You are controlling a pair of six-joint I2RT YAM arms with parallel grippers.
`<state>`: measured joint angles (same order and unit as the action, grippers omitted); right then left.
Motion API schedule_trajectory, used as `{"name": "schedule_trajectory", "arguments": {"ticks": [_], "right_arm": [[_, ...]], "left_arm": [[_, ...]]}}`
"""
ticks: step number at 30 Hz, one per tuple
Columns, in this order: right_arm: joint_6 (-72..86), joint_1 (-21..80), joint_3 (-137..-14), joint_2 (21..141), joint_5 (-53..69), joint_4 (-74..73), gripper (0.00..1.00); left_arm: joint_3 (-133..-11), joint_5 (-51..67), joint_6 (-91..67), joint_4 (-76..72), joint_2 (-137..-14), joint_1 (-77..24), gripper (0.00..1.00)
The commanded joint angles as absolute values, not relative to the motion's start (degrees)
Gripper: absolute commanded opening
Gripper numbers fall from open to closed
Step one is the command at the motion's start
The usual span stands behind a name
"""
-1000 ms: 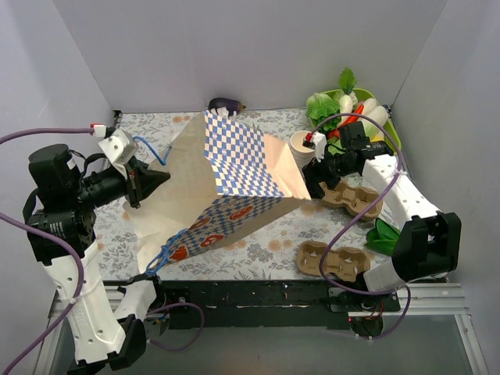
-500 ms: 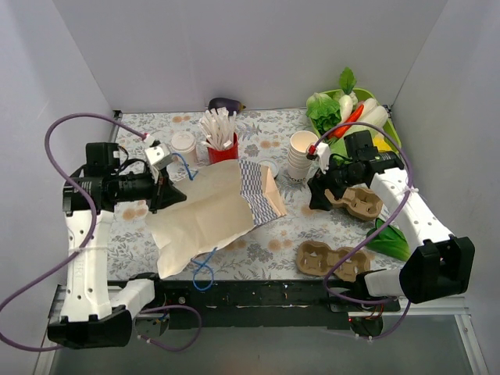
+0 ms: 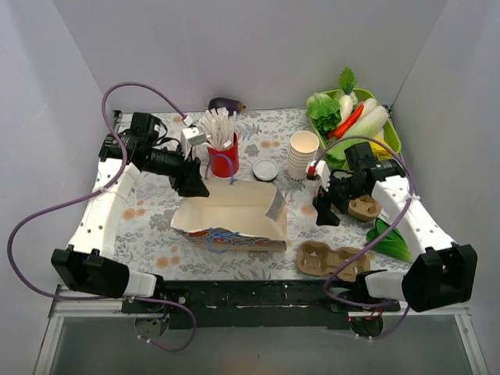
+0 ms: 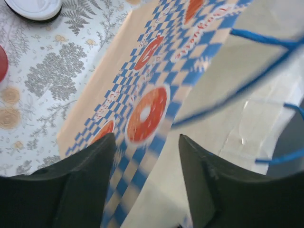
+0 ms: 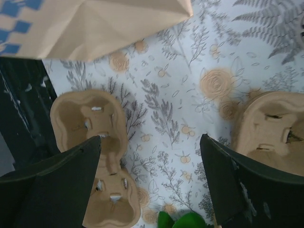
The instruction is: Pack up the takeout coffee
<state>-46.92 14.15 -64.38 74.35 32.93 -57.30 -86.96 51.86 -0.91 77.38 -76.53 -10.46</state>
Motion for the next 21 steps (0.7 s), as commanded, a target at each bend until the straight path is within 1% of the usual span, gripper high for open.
{"name": "schedule_trajectory", "arguments": {"ticks": [1, 3, 7, 12, 14, 18, 21], "right_arm": [[-60.7, 13.9, -57.8, 67.9, 30.9, -64.6, 0.92], [-65.2, 13.9, -54.7, 63.6, 29.0, -64.7, 0.92], [-68.8, 13.9, -45.4, 57.4, 25.6, -64.2, 0.92], [-70.1, 14.0, -41.0, 50.5, 24.9, -65.4, 0.90], [-70.3, 13.9, -39.6, 48.4, 24.9, -65.9, 0.89], [-70.2, 14.0, -37.3, 46.8, 22.9, -65.7, 0.86], [-69.3, 14.0, -37.2, 47.4, 23.8, -65.5, 0.82]], "left_arm": [[-91.8, 53.8, -5.4, 74.3, -78.8, -10.6, 0.60], [-91.1, 54.8, -9.2, 68.1, -78.5, -10.6, 0.67], [-89.2, 56.2, -18.0, 57.9, -77.9, -10.5, 0.76], [-85.8, 57.4, -33.4, 42.1, -75.5, -9.3, 0.79], [-85.0, 57.4, -36.3, 37.2, -75.0, -8.3, 0.80], [-85.7, 54.2, -35.2, 37.1, -74.5, -7.4, 0.80], [-85.7, 53.2, -33.3, 38.4, -74.3, -7.4, 0.81]]}}
